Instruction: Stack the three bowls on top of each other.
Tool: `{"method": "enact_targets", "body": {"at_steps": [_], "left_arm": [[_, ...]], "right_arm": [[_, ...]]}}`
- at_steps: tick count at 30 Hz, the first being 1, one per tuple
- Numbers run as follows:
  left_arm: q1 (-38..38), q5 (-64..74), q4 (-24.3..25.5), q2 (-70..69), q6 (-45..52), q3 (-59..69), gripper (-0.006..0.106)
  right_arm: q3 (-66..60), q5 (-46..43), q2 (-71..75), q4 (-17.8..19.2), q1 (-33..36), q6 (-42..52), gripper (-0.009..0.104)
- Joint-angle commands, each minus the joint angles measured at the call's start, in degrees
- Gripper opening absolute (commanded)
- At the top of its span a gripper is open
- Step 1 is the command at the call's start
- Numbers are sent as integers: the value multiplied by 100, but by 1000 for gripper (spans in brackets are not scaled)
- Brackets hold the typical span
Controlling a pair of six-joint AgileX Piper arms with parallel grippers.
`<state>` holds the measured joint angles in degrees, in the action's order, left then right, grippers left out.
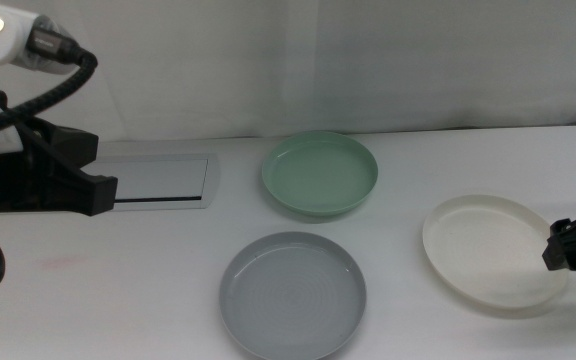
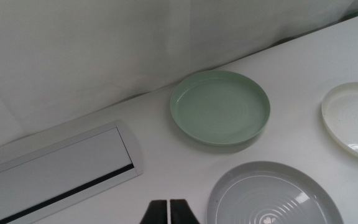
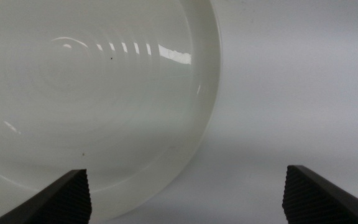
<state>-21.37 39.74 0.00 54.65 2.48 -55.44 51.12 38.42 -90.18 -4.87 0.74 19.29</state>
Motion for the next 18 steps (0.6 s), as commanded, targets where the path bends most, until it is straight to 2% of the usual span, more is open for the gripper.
{"method": "enact_targets", "body": {"at_steps": [1,12,18], "left_arm": [[-34,-9,-46,-21,-45,22,-2],[-34,-9,-46,-21,-45,22,-2],[-34,-9,-46,-21,-45,22,-2]], "right_arm": [[-47,-177,-131,-18,-23,66,82],[-47,-435,-688,-90,-23,66,81],[-47,-637,-688,-90,-23,31,73]]}}
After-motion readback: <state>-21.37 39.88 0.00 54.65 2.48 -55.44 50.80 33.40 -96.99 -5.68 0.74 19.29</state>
